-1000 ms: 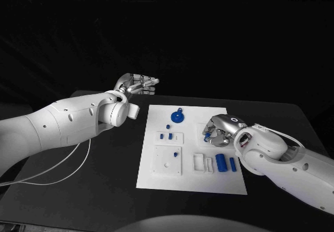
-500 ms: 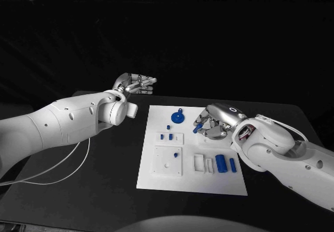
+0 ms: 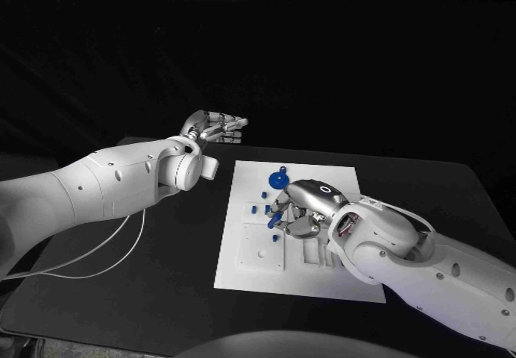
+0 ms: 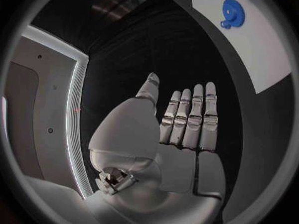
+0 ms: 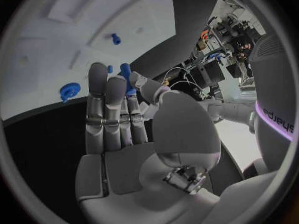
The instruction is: Assemble the parts on the task board
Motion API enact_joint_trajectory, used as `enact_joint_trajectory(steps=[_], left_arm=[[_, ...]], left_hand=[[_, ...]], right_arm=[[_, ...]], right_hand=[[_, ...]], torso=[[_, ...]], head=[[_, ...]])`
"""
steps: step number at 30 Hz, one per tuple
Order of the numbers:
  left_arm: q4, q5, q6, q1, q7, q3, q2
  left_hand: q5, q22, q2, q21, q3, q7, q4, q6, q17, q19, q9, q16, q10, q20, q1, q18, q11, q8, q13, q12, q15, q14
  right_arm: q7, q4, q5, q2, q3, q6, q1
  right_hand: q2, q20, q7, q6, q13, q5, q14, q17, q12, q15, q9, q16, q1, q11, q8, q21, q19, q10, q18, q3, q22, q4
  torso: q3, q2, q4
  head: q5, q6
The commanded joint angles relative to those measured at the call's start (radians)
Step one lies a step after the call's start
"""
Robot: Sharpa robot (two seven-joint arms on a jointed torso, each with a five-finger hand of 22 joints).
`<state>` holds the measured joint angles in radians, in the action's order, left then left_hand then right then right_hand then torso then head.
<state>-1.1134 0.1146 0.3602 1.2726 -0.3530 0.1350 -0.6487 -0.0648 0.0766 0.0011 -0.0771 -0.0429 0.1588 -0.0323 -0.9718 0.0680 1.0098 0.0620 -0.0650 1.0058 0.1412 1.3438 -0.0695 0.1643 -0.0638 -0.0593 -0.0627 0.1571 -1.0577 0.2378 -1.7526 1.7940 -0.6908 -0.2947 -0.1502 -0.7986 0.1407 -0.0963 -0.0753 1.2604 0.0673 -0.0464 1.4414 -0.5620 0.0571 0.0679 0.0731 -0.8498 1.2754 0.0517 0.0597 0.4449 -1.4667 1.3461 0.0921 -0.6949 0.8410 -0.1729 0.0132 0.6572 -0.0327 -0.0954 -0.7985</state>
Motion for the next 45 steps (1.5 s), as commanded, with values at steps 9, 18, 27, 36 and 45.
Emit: enact_joint_trajectory(steps=[9,18,27,36,45], left_arm=[[-0.012,-0.002,-0.030,-0.001,-0.011,-0.001,0.018],[-0.005,-0.001,-0.036,-0.001,-0.014,-0.001,0.023],[-0.005,-0.001,-0.035,-0.001,-0.013,-0.001,0.022],[-0.005,-0.001,-0.035,-0.001,-0.012,-0.001,0.021],[-0.004,-0.001,-0.034,-0.001,-0.011,-0.001,0.022]], left_hand=[[-0.006,0.000,0.012,-0.006,-0.007,0.001,0.001,-0.008,0.000,0.006,0.000,0.002,0.008,0.000,0.001,-0.013,0.000,-0.001,0.001,-0.004,-0.003,-0.006],[-0.005,-0.001,0.011,-0.006,-0.011,0.000,0.003,-0.011,-0.001,0.005,0.000,0.003,0.008,0.000,0.001,-0.013,0.000,-0.002,0.001,-0.004,-0.002,-0.004],[-0.005,-0.001,0.011,-0.006,-0.011,0.000,0.003,-0.011,-0.001,0.005,0.000,0.003,0.008,0.000,0.001,-0.013,0.000,-0.002,0.001,-0.004,-0.002,-0.004],[-0.005,-0.001,0.011,-0.006,-0.011,0.000,0.003,-0.011,-0.001,0.005,0.000,0.003,0.008,0.000,0.001,-0.013,0.000,-0.002,0.001,-0.004,-0.002,-0.004],[-0.006,-0.001,0.011,-0.006,-0.011,0.001,0.004,-0.011,-0.001,0.005,0.000,0.003,0.007,0.001,0.001,-0.013,0.000,-0.001,0.001,-0.004,-0.003,-0.003]], right_arm=[[-0.043,0.019,0.045,0.051,0.074,-0.012,0.015],[-0.025,0.037,0.096,0.056,0.107,-0.019,0.026],[0.003,0.043,0.119,0.053,0.111,0.009,0.028],[0.019,0.046,0.142,0.056,0.112,0.008,0.029],[0.025,0.053,0.151,0.065,0.116,0.043,0.029]], right_hand=[[-0.015,-0.002,-0.002,0.002,0.001,-0.005,0.000,-0.002,0.004,0.006,0.002,0.008,0.000,-0.038,0.005,-0.001,0.001,0.043,0.016,0.006,0.004,-0.007],[-0.014,-0.002,-0.001,0.004,0.001,-0.006,0.000,-0.004,0.004,0.006,0.002,0.008,0.001,-0.038,0.005,-0.002,0.000,0.044,0.016,0.004,0.008,-0.012],[-0.012,-0.002,-0.001,0.006,0.001,-0.006,0.000,-0.005,0.004,0.006,0.002,0.008,-0.002,-0.038,0.005,-0.003,0.001,0.046,0.017,-0.001,0.014,-0.014],[-0.012,-0.002,0.000,0.007,0.001,-0.006,0.000,-0.006,0.004,0.006,0.002,0.008,-0.003,-0.038,0.005,-0.003,0.001,0.047,0.017,-0.001,0.018,-0.015],[-0.012,-0.002,0.000,0.007,0.001,-0.006,-0.001,-0.007,0.004,0.006,0.002,0.009,-0.003,-0.038,0.004,-0.004,0.003,0.047,0.017,-0.003,0.023,-0.017]], torso=[[0.0012,-0.001,0.0001],[-0.0008,0.000,0.0003],[-0.0008,0.000,0.0025],[-0.0011,0.000,0.0001],[0.0002,0.000,-0.0005]], head=[[-0.024,-0.009],[-0.027,-0.012],[-0.029,-0.013],[-0.028,-0.014],[-0.028,-0.015]])
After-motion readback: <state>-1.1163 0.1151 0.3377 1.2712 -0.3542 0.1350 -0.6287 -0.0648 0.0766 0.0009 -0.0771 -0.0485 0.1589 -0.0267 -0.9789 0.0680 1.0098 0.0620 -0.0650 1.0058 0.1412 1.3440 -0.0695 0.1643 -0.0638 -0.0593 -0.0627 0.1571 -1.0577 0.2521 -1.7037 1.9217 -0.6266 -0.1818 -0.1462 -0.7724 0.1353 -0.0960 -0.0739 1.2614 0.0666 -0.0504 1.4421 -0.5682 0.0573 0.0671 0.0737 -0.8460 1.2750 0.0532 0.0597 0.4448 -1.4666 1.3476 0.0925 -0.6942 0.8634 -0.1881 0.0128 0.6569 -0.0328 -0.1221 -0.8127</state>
